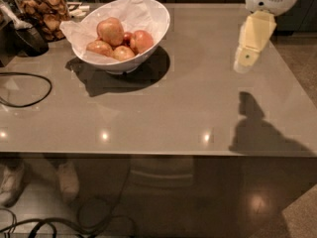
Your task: Pick apple from white bowl
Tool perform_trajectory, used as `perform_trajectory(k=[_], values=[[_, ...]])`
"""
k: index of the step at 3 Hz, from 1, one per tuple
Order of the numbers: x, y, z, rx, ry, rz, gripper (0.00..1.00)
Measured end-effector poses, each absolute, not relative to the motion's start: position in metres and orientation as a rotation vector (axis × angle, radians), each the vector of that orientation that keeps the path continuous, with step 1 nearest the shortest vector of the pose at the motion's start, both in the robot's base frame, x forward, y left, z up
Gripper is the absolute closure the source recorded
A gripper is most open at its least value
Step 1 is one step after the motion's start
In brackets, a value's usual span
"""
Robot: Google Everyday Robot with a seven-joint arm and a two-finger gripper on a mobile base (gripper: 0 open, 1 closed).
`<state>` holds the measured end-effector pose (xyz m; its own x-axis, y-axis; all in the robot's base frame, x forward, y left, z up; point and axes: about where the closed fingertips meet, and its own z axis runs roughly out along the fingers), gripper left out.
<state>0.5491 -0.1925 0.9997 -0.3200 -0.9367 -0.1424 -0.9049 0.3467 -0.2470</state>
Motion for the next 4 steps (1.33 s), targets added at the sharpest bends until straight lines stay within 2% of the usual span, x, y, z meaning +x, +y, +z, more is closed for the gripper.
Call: perform_trajectory(k=[2,4], values=[[0.571,-0.171,1.006,-1.613,2.263,-0.152,0.00],[0.619,-0.113,1.016,-1.750,2.084,-0.078,0.00]])
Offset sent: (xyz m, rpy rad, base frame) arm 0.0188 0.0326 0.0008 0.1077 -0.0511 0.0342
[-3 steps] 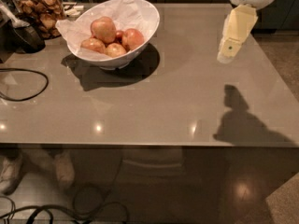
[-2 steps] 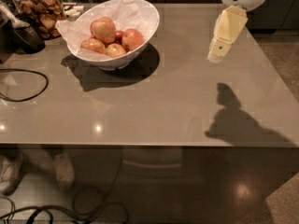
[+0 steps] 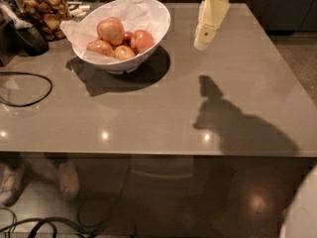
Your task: Pick apple from white bowl
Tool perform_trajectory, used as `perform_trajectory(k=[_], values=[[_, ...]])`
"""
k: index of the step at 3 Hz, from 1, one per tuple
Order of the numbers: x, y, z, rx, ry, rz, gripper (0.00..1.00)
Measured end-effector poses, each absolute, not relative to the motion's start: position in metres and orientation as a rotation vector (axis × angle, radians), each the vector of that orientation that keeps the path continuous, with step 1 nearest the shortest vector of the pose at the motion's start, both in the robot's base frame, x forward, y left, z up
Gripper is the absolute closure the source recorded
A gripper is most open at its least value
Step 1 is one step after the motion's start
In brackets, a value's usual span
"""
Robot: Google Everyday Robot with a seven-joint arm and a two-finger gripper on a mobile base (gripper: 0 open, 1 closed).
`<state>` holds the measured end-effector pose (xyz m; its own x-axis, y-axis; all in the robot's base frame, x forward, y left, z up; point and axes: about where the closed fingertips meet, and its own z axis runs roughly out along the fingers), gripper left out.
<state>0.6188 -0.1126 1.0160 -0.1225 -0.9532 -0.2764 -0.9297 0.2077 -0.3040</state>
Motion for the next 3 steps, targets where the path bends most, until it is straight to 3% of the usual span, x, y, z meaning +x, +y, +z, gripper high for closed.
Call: perform_trajectory(k=[3], values=[[0.6375,-0.0881,1.0271,-1.786,1.990,-0.110,0.00]])
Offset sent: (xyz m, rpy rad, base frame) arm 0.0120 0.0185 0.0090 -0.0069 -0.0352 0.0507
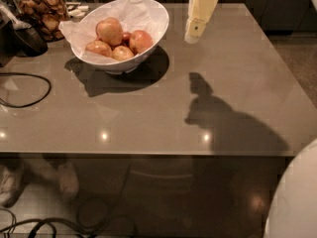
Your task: Pick apple from white bowl
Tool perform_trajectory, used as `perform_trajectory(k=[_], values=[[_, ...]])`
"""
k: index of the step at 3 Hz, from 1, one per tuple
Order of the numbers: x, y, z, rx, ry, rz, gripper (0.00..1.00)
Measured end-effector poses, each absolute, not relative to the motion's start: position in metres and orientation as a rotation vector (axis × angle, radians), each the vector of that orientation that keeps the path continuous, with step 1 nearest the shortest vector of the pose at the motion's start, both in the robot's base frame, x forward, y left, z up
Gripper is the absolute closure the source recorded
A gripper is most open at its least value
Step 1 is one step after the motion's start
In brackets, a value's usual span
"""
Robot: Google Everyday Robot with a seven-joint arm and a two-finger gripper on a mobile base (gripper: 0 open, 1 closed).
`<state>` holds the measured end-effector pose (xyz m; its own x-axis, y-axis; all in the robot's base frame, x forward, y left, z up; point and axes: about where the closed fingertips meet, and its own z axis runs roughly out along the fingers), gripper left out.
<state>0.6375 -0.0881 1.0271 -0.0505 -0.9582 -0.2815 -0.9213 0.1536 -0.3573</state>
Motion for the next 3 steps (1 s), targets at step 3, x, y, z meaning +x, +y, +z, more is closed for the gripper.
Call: perform_trajectory(k=[3], values=[[0.710,-0.020,1.024,-1.910,1.825,-0.102,0.20]])
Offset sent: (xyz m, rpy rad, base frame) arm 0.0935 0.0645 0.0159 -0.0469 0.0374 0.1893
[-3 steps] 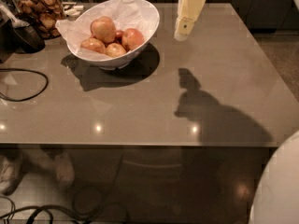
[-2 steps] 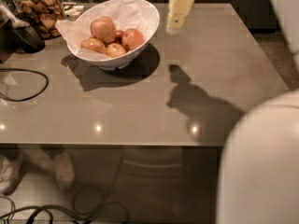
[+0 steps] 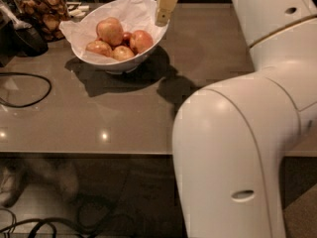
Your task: Pick apple from white bowl
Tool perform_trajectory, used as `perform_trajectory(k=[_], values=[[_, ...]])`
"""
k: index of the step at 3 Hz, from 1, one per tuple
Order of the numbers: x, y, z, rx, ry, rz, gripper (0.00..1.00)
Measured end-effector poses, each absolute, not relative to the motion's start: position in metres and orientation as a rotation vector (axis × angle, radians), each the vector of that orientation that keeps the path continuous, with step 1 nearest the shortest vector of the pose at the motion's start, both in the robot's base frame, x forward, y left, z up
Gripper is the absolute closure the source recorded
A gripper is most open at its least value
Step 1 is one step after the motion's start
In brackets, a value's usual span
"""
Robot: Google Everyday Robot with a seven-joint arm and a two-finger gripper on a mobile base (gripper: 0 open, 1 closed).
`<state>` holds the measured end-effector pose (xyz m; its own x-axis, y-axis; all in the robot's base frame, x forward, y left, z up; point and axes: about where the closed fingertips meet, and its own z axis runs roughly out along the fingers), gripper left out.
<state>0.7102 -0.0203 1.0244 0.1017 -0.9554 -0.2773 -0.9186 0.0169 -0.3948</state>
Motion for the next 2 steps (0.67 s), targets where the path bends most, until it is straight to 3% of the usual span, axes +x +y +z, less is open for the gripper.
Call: perform_trajectory(k=[2], values=[[0.730,0.006,1.016,-1.935,1.772,-0.089,0.12]])
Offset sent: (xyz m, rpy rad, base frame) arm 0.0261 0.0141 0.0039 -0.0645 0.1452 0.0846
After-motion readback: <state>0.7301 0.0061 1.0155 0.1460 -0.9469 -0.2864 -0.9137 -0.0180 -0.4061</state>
